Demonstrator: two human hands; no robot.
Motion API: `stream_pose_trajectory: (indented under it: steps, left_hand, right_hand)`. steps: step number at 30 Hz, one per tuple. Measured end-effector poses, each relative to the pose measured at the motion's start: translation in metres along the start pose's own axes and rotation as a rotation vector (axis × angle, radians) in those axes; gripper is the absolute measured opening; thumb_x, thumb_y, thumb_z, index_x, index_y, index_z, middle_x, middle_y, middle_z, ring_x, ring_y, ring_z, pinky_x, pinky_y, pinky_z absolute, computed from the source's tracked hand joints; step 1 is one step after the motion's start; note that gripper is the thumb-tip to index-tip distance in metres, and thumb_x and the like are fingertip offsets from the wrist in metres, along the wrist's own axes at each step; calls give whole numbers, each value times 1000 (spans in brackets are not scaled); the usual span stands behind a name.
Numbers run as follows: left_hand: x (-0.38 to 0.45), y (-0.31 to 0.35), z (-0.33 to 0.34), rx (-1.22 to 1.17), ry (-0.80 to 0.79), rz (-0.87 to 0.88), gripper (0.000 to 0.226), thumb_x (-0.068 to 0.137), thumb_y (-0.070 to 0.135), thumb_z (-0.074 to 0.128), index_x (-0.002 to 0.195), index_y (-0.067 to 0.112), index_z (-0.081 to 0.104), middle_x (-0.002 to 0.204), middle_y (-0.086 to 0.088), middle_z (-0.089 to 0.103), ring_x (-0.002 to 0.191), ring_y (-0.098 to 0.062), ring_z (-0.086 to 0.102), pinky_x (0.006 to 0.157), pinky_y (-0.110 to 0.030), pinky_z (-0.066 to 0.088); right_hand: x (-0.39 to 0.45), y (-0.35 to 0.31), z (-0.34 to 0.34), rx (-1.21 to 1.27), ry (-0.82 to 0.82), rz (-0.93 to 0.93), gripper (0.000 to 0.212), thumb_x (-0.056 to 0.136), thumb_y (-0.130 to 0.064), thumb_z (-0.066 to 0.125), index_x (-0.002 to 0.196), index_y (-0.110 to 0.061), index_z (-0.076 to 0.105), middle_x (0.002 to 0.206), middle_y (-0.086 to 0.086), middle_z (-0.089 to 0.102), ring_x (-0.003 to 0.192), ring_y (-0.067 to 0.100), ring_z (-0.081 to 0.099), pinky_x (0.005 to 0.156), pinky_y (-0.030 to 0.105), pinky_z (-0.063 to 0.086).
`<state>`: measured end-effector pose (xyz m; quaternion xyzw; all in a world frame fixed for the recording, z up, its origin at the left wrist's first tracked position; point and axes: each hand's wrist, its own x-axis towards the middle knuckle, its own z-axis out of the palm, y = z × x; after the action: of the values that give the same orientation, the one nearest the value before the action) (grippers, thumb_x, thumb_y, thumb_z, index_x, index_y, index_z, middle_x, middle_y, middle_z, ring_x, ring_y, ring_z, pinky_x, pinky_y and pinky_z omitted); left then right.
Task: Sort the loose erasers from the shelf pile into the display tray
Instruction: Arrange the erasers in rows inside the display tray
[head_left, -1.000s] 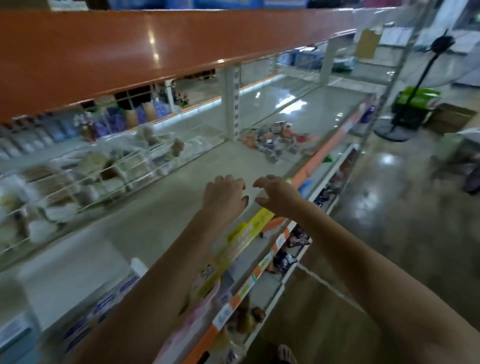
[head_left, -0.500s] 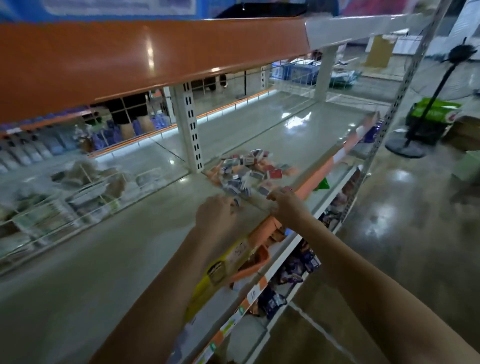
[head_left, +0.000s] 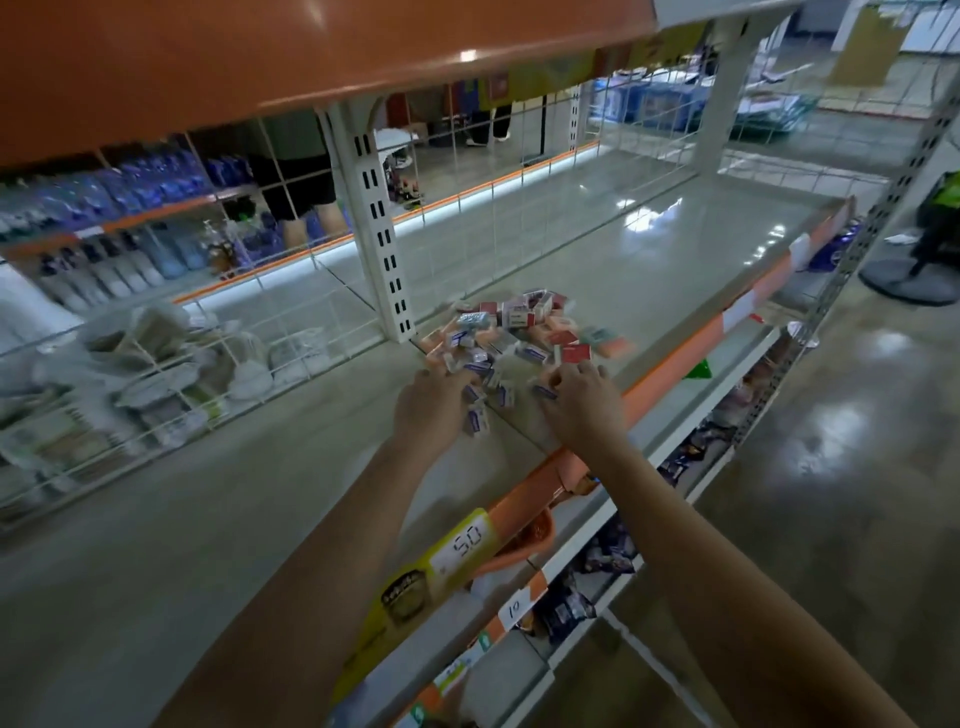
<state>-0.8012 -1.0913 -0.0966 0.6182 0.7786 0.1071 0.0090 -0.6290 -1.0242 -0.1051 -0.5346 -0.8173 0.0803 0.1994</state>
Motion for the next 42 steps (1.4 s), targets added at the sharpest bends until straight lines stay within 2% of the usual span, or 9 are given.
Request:
stream_pose_trajectory:
  steps: [4, 7, 11, 14, 21, 27, 33, 38, 42]
  left_hand:
    - [-8, -3, 0, -20, 64, 21, 29, 90, 15, 50, 116, 25, 58, 128, -8, 47, 111, -28, 48, 86, -41, 47]
    - [-16, -9, -5, -17, 37, 32, 22, 89, 21, 58, 111, 22, 58, 121, -2, 52, 108, -26, 49, 85, -39, 46]
    - [-33, -15, -18, -4, 26, 40, 20, 86, 31, 63, 104, 22, 60, 104, 1, 59, 101, -22, 51, 82, -35, 44]
    - [-61, -26, -30, -52, 75, 3, 22, 87, 32, 62, 104, 20, 59, 104, 1, 59, 99, -20, 51, 81, -34, 42]
    - [-157, -75, -74, -102, 226, -114, 21, 88, 29, 61, 106, 21, 67, 104, 3, 60, 94, -17, 51, 78, -26, 38]
    - [-256, -123, -115, -116, 317, -274, 16, 83, 29, 67, 98, 24, 71, 93, 8, 61, 88, -14, 52, 77, -31, 43]
    - [-364, -172, -153, -32, 358, -413, 18, 79, 27, 72, 97, 26, 71, 92, 7, 64, 88, -15, 53, 75, -28, 42]
    - [-441, -210, -165, -32, 380, -487, 22, 69, 18, 79, 90, 22, 73, 85, 4, 67, 79, -22, 59, 71, -34, 49]
    - [-481, -229, -163, -67, 371, -597, 24, 73, 18, 78, 96, 21, 73, 94, 3, 68, 90, -21, 56, 79, -35, 47]
  right_hand:
    - [0, 1, 0, 42, -5, 4, 38, 90, -43, 55, 109, -10, 60, 111, 10, 56, 105, 25, 47, 87, 33, 40]
    - [-3, -2, -3, 63, -23, -35, 27, 88, -33, 59, 104, -12, 61, 107, 9, 58, 102, 24, 48, 84, 32, 40]
    - [-12, -14, -10, 264, -49, -88, 22, 85, -21, 65, 104, -10, 63, 104, 6, 64, 96, 19, 55, 75, 23, 38]
    - [-27, -36, -17, 387, -92, -157, 26, 84, -20, 68, 107, -10, 62, 103, 4, 62, 91, 15, 55, 77, 24, 43]
    - [-74, -117, -20, 572, -205, -320, 22, 81, -12, 70, 103, -10, 67, 97, 5, 64, 85, 19, 60, 81, 29, 48]
    - [-130, -202, -20, 671, -320, -477, 17, 78, -9, 72, 94, -15, 70, 87, -2, 61, 76, 11, 55, 69, 9, 38]
    - [-195, -285, -21, 733, -426, -623, 14, 79, -12, 72, 92, -15, 70, 87, -2, 62, 74, 5, 54, 68, 8, 38]
    - [-246, -345, -12, 696, -493, -755, 15, 80, -16, 72, 94, -13, 69, 86, -1, 58, 77, 9, 52, 68, 12, 36]
    - [-278, -378, 4, 547, -520, -872, 22, 84, -21, 68, 105, -14, 67, 95, 1, 54, 89, 10, 43, 71, 16, 28]
